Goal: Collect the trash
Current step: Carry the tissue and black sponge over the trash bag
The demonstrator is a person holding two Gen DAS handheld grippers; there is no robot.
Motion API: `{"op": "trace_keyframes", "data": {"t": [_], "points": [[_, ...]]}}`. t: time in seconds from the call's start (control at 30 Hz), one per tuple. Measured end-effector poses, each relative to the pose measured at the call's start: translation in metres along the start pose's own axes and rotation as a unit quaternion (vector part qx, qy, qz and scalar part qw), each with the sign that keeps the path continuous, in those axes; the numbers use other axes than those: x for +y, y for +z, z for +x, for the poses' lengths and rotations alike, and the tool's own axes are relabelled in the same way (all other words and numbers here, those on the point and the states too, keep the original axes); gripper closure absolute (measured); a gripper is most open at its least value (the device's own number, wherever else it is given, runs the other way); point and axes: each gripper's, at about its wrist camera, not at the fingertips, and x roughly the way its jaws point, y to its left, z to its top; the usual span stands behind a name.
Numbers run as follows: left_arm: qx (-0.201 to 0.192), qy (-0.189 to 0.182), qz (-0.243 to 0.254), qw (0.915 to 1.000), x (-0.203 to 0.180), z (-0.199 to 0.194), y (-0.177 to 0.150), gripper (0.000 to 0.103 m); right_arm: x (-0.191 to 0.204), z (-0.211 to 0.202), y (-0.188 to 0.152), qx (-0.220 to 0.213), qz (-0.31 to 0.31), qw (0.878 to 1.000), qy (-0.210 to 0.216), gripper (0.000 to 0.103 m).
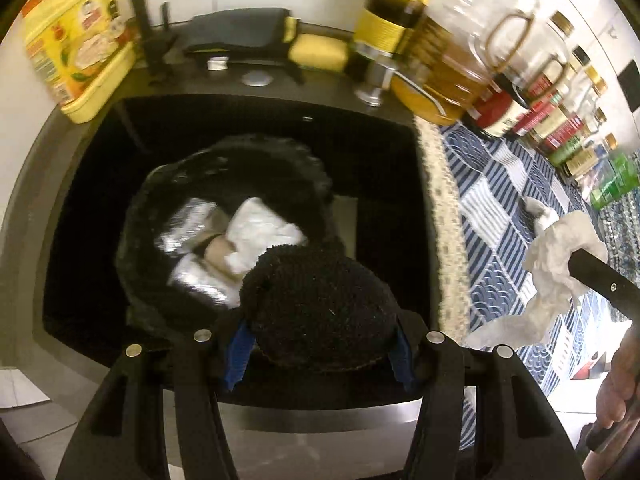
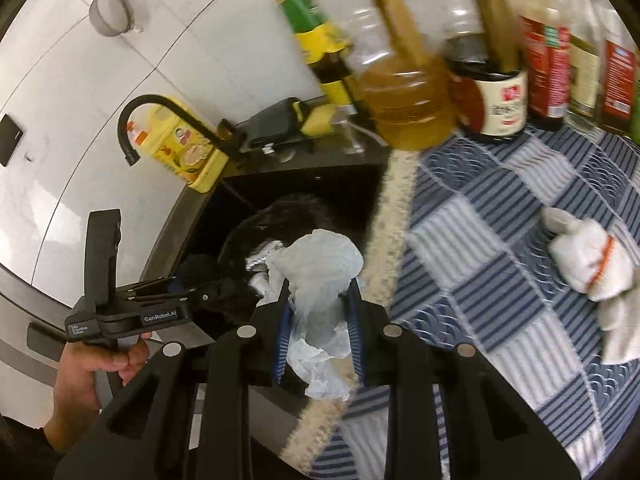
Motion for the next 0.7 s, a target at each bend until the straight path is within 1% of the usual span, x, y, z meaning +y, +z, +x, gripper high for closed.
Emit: {"op": "trace_keyframes", "data": {"t": [0.17, 0.33, 0.53, 0.7], "points": [[-0.001, 0.004, -0.007, 1.0, 0.037, -0.007, 0.002, 0.048, 0.032, 0.026, 0.005, 0.005, -0.006, 1.0, 0.007, 0.076], [-0.005, 0.006, -0.012, 0.9999, 0.066, -0.014, 0.006, 0.048, 0.058, 0.048, 0.012, 0.011, -0.012, 1.0, 0.015, 0.076], [-0.01, 0.004, -0.021, 0.9997, 0.093, -0.018, 0.013, 0.048, 0.088, 0.073, 0.025, 0.015, -0.029, 0.999, 0.02, 0.076], [-0.011, 0.002, -0.029, 0.9995, 0.111, -0.017, 0.017, 0.048, 0.1, 0.09, 0.037, 0.017, -0.039, 0.999, 0.023, 0.076]]}}
